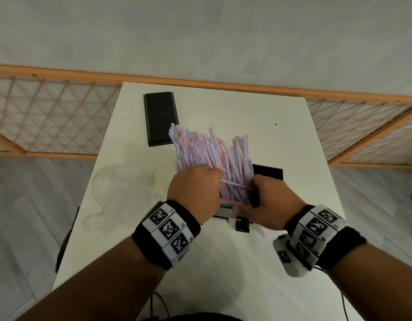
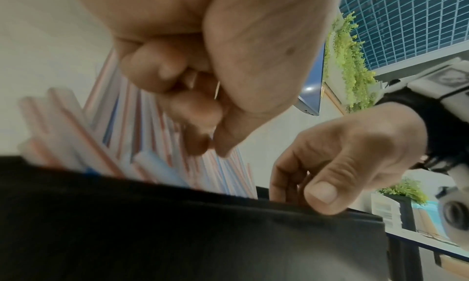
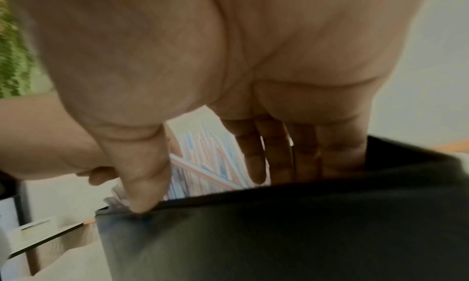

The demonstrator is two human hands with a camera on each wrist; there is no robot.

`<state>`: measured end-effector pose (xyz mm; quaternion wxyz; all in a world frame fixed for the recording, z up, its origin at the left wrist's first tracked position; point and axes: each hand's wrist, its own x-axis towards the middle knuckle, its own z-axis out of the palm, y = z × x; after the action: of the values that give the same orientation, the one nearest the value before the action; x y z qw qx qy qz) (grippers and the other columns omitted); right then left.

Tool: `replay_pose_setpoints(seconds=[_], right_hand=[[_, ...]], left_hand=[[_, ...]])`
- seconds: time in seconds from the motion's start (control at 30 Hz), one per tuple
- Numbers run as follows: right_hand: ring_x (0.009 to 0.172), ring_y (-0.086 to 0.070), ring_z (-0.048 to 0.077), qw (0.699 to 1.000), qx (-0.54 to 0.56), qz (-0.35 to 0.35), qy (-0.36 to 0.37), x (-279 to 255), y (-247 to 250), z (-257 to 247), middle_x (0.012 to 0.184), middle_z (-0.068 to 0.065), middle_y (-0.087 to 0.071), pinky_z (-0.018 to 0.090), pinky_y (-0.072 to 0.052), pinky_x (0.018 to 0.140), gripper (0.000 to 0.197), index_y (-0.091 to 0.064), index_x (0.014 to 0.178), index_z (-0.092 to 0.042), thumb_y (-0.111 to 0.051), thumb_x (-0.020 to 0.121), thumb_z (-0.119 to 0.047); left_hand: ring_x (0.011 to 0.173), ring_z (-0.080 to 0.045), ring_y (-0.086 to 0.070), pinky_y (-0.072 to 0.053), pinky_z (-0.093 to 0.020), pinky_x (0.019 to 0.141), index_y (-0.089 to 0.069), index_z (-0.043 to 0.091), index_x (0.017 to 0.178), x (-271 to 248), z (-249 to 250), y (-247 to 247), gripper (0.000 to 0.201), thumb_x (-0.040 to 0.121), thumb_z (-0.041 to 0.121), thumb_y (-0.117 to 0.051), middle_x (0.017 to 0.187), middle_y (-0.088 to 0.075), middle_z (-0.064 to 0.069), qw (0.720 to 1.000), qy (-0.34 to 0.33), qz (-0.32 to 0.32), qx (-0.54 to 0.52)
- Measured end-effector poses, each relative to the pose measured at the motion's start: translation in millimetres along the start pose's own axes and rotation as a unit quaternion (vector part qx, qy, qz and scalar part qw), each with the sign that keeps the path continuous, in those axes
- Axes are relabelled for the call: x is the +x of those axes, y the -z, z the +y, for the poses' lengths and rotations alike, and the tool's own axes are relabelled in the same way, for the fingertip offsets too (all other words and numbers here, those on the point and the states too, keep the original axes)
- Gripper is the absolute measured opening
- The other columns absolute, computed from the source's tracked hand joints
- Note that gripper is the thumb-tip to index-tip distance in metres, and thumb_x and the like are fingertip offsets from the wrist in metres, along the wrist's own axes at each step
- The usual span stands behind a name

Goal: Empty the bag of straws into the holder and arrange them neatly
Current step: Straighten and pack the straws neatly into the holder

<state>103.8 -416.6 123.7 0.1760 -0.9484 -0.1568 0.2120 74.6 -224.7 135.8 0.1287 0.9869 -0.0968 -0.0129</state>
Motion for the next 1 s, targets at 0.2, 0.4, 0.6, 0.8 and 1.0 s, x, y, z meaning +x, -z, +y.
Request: replay_pose_setpoints(seconds=[0.2,0.4,0.6,0.8,1.0], right_hand=[[0.082,-0.048,0.020,1.000,-0.002,-0.022,-0.014,10,-26,1,0.086,-0.006,-0.047,0.033,-0.045,0.071,0.068,-0.043,0.084,-0.027,-0.053,0.058,-0.089],[0.085,-0.045,0.020,0.995,-0.069,-0.062,-0.019,13,-33,-1,0.090,-0.005,-0.045,0.037,-0.044,0.079,0.075,-0.037,0.083,-0.029,-0.019,0.058,-0.098],[0.073,-0.058,0.015,0.989,-0.055,-0.133,-0.036,20,-32,-3,0.078,-0.006,-0.058,0.033,-0.051,0.069,0.072,-0.046,0.079,-0.028,-0.037,0.061,-0.097],[0.083,-0.065,0.014,0.981,-0.055,-0.176,-0.057,37,-37,-1,0.089,-0.007,-0.067,0.036,-0.057,0.080,0.069,-0.062,0.096,-0.029,-0.056,0.058,-0.086],[0.096,-0.063,0.015,0.978,0.015,-0.199,-0.060,38,-35,6,0.102,-0.010,-0.066,0.036,-0.053,0.090,0.055,-0.054,0.107,-0.035,-0.071,0.066,-0.067]], left_hand=[[0.072,-0.020,-0.046,-0.033,-0.031,0.061,-0.041,0.020,0.090,2,2,7,0.009,0.091,0.021,-0.050,0.074,-0.036,0.008,0.998,-0.001,0.023,-0.066],[0.054,-0.022,-0.054,-0.049,-0.031,0.049,-0.067,0.014,0.090,-10,-13,0,0.032,0.076,0.032,-0.045,0.063,-0.046,0.012,0.968,-0.011,0.184,-0.173],[0.051,-0.016,-0.047,-0.046,-0.034,0.047,-0.066,0.012,0.083,-13,-20,1,0.022,0.087,0.031,-0.056,0.059,-0.032,0.016,0.936,-0.058,0.248,-0.244],[0.056,-0.011,-0.041,-0.040,-0.025,0.051,-0.065,0.013,0.085,-16,-19,-13,0.024,0.086,0.036,-0.058,0.060,-0.030,0.021,0.940,-0.079,0.216,-0.251],[0.057,-0.016,-0.054,-0.048,-0.032,0.049,-0.064,0.011,0.084,-15,-25,-23,0.017,0.086,0.028,-0.063,0.069,-0.053,0.011,0.938,-0.093,0.204,-0.263]])
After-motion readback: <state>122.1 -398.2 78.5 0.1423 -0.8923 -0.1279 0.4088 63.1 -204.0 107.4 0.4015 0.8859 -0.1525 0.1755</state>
